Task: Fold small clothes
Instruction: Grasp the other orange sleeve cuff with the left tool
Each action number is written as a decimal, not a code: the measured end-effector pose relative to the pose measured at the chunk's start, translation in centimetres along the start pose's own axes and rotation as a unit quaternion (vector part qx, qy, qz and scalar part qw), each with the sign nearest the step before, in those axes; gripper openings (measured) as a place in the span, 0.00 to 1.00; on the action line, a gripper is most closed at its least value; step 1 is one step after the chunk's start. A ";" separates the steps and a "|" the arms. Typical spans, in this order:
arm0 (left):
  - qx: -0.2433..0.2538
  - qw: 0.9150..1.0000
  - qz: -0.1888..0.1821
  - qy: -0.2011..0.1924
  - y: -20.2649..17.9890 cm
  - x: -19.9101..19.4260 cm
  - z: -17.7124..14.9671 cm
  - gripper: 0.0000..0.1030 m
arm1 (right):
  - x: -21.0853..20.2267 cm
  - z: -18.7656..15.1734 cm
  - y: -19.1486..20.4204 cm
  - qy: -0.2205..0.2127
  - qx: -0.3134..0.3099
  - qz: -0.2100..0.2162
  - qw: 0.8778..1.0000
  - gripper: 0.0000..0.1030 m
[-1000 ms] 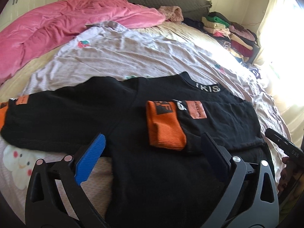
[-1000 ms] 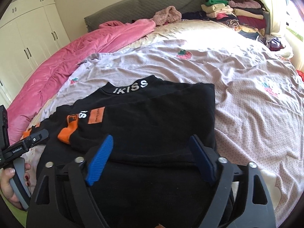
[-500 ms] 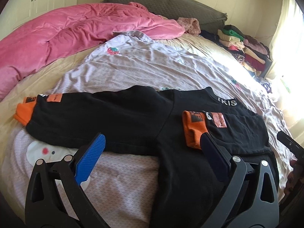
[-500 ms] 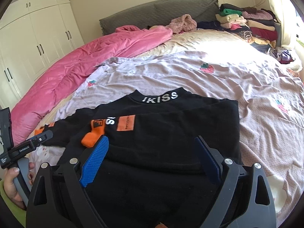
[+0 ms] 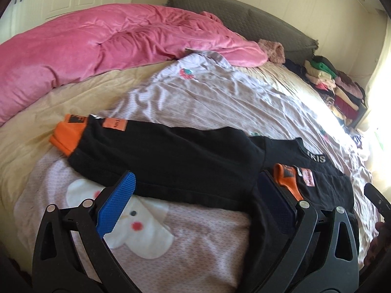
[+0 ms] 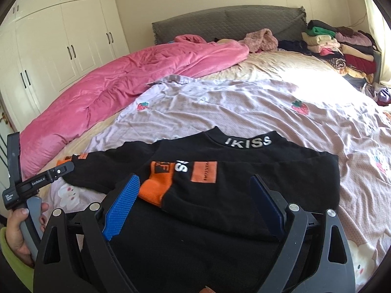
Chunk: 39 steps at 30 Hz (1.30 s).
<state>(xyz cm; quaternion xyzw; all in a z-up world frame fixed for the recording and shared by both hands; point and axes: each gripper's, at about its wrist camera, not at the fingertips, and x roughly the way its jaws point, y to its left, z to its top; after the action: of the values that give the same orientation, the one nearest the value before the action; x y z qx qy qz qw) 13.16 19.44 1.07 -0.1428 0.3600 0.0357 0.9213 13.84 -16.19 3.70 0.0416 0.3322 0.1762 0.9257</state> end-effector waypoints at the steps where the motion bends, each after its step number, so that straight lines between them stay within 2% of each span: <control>1: -0.005 1.000 0.006 -0.003 0.6 -0.1 0.1 0.91 | 0.3 0.2 0.4 0.000 -0.003 0.003 1.000 0.88; 21: -0.107 0.993 0.048 -0.004 9.1 1.2 0.1 0.91 | 6.3 1.8 8.3 0.019 -0.065 0.054 0.996 0.88; 29: -0.183 0.982 0.048 0.002 13.2 2.5 -0.8 0.91 | 8.6 1.7 10.6 0.035 -0.083 0.072 0.993 0.88; 39: -0.238 0.969 0.063 -0.010 15.6 3.5 -0.6 0.91 | 10.2 1.6 12.9 0.047 -0.102 0.094 0.989 0.88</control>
<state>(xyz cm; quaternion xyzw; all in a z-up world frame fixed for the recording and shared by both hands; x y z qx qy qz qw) 12.73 34.02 -5.47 -0.3350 0.3402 0.1794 0.8601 18.33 -0.51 1.37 -0.0303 0.3502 0.2976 0.8876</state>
